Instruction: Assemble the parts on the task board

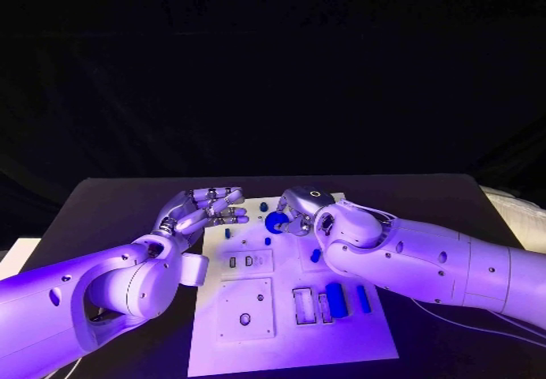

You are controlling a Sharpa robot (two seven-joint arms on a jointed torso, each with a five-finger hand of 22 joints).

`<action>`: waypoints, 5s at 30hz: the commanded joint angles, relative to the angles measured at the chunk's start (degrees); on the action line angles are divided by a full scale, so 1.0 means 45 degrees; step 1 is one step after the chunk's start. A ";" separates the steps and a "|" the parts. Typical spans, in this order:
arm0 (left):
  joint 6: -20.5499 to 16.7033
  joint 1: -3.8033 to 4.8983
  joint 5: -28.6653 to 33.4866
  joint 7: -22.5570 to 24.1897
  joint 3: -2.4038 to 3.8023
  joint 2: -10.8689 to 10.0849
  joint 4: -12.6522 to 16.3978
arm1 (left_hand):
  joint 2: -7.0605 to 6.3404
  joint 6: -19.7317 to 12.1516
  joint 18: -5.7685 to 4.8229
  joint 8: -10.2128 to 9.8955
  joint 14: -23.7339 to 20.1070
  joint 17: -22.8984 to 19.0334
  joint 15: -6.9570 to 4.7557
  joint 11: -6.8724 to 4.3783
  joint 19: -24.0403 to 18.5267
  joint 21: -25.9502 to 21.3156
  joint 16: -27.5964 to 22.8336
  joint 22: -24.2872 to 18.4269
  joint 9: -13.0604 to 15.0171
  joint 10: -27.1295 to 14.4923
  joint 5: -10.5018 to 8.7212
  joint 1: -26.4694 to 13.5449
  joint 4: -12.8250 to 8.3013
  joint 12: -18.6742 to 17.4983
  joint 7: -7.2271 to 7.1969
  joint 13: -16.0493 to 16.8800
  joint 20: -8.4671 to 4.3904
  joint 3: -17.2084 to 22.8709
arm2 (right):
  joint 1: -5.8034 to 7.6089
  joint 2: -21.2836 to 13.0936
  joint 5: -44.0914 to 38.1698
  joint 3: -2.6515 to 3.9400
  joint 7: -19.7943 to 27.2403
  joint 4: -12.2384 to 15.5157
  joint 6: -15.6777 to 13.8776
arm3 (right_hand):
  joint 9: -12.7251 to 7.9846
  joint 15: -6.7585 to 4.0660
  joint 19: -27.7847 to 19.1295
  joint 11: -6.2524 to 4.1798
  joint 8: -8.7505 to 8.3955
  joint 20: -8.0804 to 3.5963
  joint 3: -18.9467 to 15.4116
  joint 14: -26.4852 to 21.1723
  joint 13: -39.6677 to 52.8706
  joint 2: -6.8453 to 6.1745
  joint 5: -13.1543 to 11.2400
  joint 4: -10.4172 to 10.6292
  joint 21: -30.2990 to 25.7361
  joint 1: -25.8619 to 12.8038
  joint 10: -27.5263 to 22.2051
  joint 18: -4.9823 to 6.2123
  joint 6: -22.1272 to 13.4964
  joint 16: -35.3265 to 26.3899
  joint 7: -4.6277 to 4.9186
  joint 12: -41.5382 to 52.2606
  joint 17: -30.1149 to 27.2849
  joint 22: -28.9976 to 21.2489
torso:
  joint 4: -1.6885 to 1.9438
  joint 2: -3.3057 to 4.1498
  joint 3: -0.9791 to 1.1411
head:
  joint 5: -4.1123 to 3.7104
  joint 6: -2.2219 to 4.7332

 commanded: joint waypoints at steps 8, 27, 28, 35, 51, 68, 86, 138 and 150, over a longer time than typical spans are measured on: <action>0.0264 0.0015 0.0014 0.0082 0.0010 -0.0026 -0.0079 | 0.0142 0.0005 0.0153 -0.0052 0.0066 0.0025 0.0043 0.0029 0.0092 -0.0064 -0.0106 -0.0021 -0.0011 0.0050 -0.0047 0.0022 -0.0097 -0.0087 0.0021 -0.0012 0.0003 0.0039 | -0.0003 -0.0573 -0.0450 0.0071 -0.0149 0.0771 -0.0755 | 0.0008 -0.0082 0.0160 0.0044 0.0053 -0.0078 0.0080 0.1071 0.0753 0.0055 0.0075 -0.0034 0.0035 0.0040 0.0051 -0.0142 0.0062 0.0085 -0.0031 -0.0050 0.1895 0.0183 | -0.0009 0.0001 -0.0007 | -0.0001 0.0003; 0.0251 0.0016 0.0014 0.0121 0.0010 -0.0057 -0.0161 | 0.0146 0.0006 0.0152 -0.0058 0.0067 0.0027 0.0043 0.0029 0.0094 -0.0068 -0.0116 -0.0025 -0.0011 0.0047 -0.0047 0.0033 -0.0113 -0.0096 0.0019 -0.0014 0.0003 0.0047 | 0.0022 0.0149 -0.0354 0.0167 0.0032 0.0400 -0.0783 | 0.0005 -0.0078 0.0166 0.0046 0.0049 -0.0074 0.0128 0.1078 0.0785 0.0019 0.0119 -0.0066 0.0042 0.0048 0.0068 -0.0145 0.0062 0.0102 -0.0030 -0.0027 0.1933 0.0200 | 0.0023 0.0010 -0.0017 | 0.0014 -0.0012; 0.0252 0.0016 0.0014 0.0122 0.0010 -0.0055 -0.0162 | 0.0146 0.0006 0.0152 -0.0058 0.0067 0.0027 0.0043 0.0029 0.0094 -0.0068 -0.0116 -0.0025 -0.0011 0.0047 -0.0047 0.0033 -0.0113 -0.0096 0.0019 -0.0014 0.0003 0.0047 | 0.0022 0.0195 -0.0349 0.0167 0.0038 0.0343 -0.0763 | 0.0005 -0.0078 0.0165 0.0047 0.0049 -0.0073 0.0129 0.1078 0.0784 0.0016 0.0119 -0.0067 0.0041 0.0047 0.0067 -0.0145 0.0061 0.0101 -0.0029 -0.0029 0.1931 0.0198 | 0.0025 0.0012 -0.0020 | 0.0015 -0.0012; 0.0251 0.0017 0.0014 0.0124 0.0010 -0.0036 -0.0163 | 0.0146 0.0006 0.0152 -0.0058 0.0067 0.0027 0.0043 0.0029 0.0094 -0.0068 -0.0116 -0.0025 -0.0011 0.0047 -0.0047 0.0033 -0.0113 -0.0096 0.0019 -0.0014 0.0003 0.0047 | 0.0031 0.0785 -0.0269 0.0164 0.0108 -0.0406 -0.0507 | 0.0000 -0.0075 0.0164 0.0053 0.0039 -0.0071 0.0142 0.1081 0.0788 -0.0010 0.0098 -0.0072 0.0041 0.0029 0.0069 -0.0145 0.0048 0.0109 -0.0019 -0.0031 0.1948 0.0198 | 0.0031 0.0007 -0.0025 | 0.0032 -0.0015; 0.0261 0.0017 0.0014 0.0105 0.0010 0.0018 -0.0180 | 0.0146 0.0006 0.0152 -0.0058 0.0067 0.0027 0.0043 0.0029 0.0094 -0.0068 -0.0116 -0.0025 -0.0011 0.0047 -0.0047 0.0033 -0.0113 -0.0096 0.0019 -0.0014 0.0003 0.0047 | -0.0019 0.1380 -0.0088 0.0150 0.0156 -0.1064 -0.0138 | -0.0028 -0.0051 0.0161 0.0083 -0.0020 -0.0055 0.0202 0.1081 0.0767 -0.0095 0.0001 -0.0095 0.0039 -0.0038 0.0046 -0.0144 -0.0034 0.0112 0.0019 -0.0094 0.1957 0.0194 | 0.0042 0.0010 -0.0017 | 0.0128 -0.0053; 0.0270 0.0018 0.0014 0.0067 0.0010 -0.0006 -0.0168 | 0.0151 0.0010 0.0150 -0.0074 0.0067 0.0037 0.0046 0.0032 0.0098 -0.0086 -0.0149 -0.0040 -0.0012 0.0046 -0.0051 0.0038 -0.0149 -0.0121 0.0022 -0.0016 0.0003 0.0056 | -0.0010 0.1321 0.0349 0.0149 0.0315 -0.1105 0.0261 | -0.0203 0.0193 0.0130 0.0372 -0.0702 0.0150 -0.0087 0.1102 0.0532 -0.0617 -0.0875 0.0176 0.0019 -0.0766 -0.0165 -0.0143 -0.1098 0.0174 0.0321 -0.0544 0.2104 0.0172 | 0.0015 0.0008 -0.0003 | 0.0147 -0.0083; 0.0273 0.0018 0.0014 0.0040 0.0010 -0.0043 -0.0186 | 0.0150 -0.0008 0.0148 -0.0098 0.0068 0.0043 0.0052 0.0046 0.0100 -0.0098 -0.0173 -0.0051 -0.0016 0.0027 -0.0052 0.0027 -0.0169 -0.0149 0.0045 -0.0021 0.0004 0.0056 | 0.0071 -0.0044 0.1566 0.0235 0.0885 0.0109 -0.1568 | -0.0107 0.0204 0.0156 0.0351 -0.0632 0.0211 -0.0270 0.1124 0.0693 -0.0462 -0.0126 0.0538 0.0068 -0.1180 -0.0104 -0.0151 -0.0836 0.0235 0.0276 -0.0462 0.2242 0.0267 | -0.0040 -0.0022 0.0004 | 0.0112 -0.0044; 0.0556 -0.0011 0.0109 0.0156 0.0005 0.0256 -0.0925 | 0.0211 0.0010 0.0151 -0.0126 0.0086 0.0066 0.0047 0.0039 0.0119 -0.0125 -0.0231 -0.0076 -0.0013 0.0042 -0.0043 0.0092 -0.0266 -0.0189 0.0029 -0.0020 -0.0002 0.0122 | 0.0165 -0.2825 0.4564 0.0306 0.6119 -0.2018 0.1153 | -0.0121 0.0299 0.0181 0.0446 -0.0642 0.0303 0.0415 0.1208 0.0430 -0.0605 -0.0506 -0.1581 0.0187 0.1178 -0.0467 -0.0202 -0.0957 0.0440 0.0431 -0.1137 0.2721 0.0549 | -0.0696 -0.0380 0.0254 | 0.0077 -0.0296; 0.0543 -0.0012 0.0109 0.0143 0.0005 0.0260 -0.0935 | 0.0217 0.0010 0.0151 -0.0132 0.0089 0.0069 0.0045 0.0039 0.0122 -0.0129 -0.0240 -0.0080 -0.0014 0.0043 -0.0044 0.0102 -0.0281 -0.0196 0.0031 -0.0020 -0.0004 0.0131 | 0.0122 -0.2609 0.4420 0.0307 0.5917 -0.2380 0.1282 | -0.0082 0.0258 0.0194 0.0390 -0.0566 0.0275 0.0695 0.1211 0.0615 -0.0397 -0.0523 -0.1698 0.0210 0.1123 -0.0303 -0.0208 -0.0548 0.0444 0.0367 -0.0882 0.2736 0.0590 | -0.0715 -0.0385 0.0261 | 0.0058 -0.0329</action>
